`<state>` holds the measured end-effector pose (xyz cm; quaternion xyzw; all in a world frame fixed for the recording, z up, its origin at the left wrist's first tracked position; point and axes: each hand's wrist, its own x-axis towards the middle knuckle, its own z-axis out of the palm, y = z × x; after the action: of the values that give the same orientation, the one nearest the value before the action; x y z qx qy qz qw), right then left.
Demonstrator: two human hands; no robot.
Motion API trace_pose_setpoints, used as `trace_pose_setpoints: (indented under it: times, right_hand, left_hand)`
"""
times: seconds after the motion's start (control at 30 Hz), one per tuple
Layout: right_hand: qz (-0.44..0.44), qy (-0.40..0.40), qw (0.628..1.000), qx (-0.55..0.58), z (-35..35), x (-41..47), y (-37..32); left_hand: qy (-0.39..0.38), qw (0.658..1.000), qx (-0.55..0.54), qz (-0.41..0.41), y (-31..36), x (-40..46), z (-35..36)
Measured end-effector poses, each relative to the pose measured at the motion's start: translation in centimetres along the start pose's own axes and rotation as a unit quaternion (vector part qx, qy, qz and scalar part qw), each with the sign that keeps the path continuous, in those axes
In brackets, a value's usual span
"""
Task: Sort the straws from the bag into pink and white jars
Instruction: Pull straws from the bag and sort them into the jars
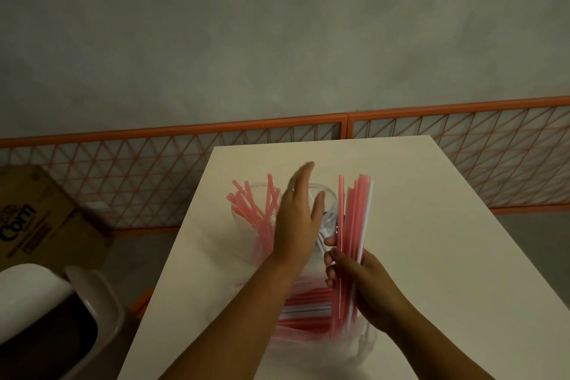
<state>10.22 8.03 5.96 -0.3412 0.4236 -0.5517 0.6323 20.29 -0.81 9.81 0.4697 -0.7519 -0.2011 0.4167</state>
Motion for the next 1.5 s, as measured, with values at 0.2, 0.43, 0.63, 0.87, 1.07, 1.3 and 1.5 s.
trace_pose_setpoints:
  times: [0.2, 0.43, 0.63, 0.87, 1.07, 1.3, 1.5]
  right_hand:
    - [-0.002, 0.002, 1.0, -0.026, 0.5, -0.2, -0.4]
    - [0.01, 0.017, 1.0, -0.013, 1.0, -0.9, -0.3]
    - [0.003, 0.018, 1.0, -0.011, 1.1, -1.1, 0.1]
    - [0.001, 0.024, 0.999, -0.033, 1.0, -0.9, 0.2]
    - [0.01, 0.024, 0.998, -0.05, 0.7, -1.4, 1.2]
    - [0.007, 0.065, 0.997, -0.05, -0.1, -1.1, 1.4]
    - [0.008, 0.06, 0.996, -0.072, 0.4, -0.6, 1.1]
  left_hand:
    - [-0.176, 0.958, -0.159, -0.163, 2.1, -2.9, 0.7]
    - [-0.126, 0.939, -0.214, -0.239, 1.2, -3.0, 0.4]
    - [-0.157, 0.931, -0.229, -0.238, 0.9, -2.4, 0.0]
    - [-0.122, 0.953, -0.186, -0.204, 0.9, -2.4, 0.2]
    - [0.006, 0.934, -0.294, -0.204, 1.3, -0.1, -1.0]
    - [-0.011, 0.942, -0.282, -0.185, 1.4, 0.8, -1.6]
    - [-0.133, 0.964, -0.157, -0.168, 1.4, -2.3, 1.5]
